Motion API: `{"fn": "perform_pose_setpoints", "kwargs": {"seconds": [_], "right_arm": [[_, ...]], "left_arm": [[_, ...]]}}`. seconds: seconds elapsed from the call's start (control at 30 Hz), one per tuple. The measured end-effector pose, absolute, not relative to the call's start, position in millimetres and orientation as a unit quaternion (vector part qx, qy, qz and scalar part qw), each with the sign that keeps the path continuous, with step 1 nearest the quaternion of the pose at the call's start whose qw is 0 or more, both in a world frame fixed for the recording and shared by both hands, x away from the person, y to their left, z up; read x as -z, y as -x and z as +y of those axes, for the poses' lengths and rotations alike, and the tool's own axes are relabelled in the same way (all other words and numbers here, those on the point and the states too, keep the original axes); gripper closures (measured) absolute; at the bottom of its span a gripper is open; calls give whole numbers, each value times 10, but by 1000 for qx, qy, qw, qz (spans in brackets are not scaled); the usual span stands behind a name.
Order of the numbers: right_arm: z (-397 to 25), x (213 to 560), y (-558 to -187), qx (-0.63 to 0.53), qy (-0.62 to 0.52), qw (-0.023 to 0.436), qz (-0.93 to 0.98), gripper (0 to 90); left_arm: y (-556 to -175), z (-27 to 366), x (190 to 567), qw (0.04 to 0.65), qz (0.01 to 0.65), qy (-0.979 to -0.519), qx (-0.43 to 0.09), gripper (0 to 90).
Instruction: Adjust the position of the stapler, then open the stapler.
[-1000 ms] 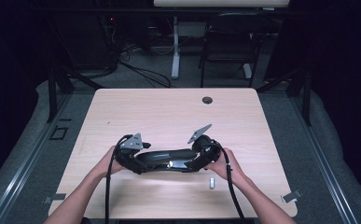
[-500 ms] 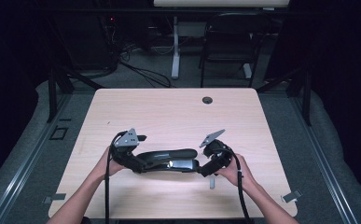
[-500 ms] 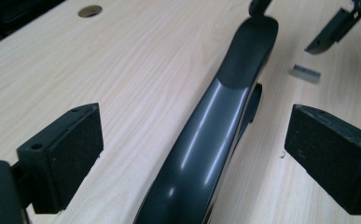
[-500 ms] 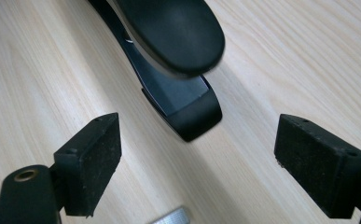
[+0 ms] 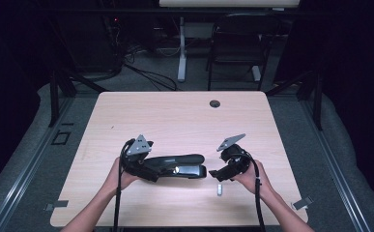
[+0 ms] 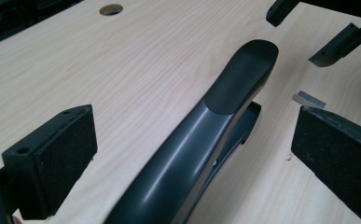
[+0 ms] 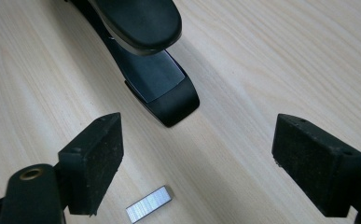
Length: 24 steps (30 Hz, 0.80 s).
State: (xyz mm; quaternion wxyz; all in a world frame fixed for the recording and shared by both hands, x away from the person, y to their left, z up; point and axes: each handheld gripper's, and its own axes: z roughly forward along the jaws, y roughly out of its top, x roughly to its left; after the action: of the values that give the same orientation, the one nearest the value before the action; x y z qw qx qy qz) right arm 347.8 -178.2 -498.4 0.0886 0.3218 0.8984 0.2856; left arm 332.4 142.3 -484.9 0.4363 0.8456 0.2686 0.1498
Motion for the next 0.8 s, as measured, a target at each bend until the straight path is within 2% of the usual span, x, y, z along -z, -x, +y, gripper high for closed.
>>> {"fn": "perform_pose_setpoints", "kwargs": {"seconds": [0.13,0.37,0.47,0.8], "right_arm": [[-1776,5006,-3493,-282,-319,89,900,188],[-1765,4995,-3490,-284,-313,92,902,236],[-1755,4994,-3480,-288,-312,92,901,261],[-1685,4990,-3431,-307,-298,105,898,505]], "left_arm": [[-3258,1326,4859,432,278,-844,-152,23],[-3164,1190,4868,433,282,-840,-167,150],[-3132,1167,4869,442,295,-831,-163,178],[-2997,1033,4966,433,316,-827,-170,536]]}}
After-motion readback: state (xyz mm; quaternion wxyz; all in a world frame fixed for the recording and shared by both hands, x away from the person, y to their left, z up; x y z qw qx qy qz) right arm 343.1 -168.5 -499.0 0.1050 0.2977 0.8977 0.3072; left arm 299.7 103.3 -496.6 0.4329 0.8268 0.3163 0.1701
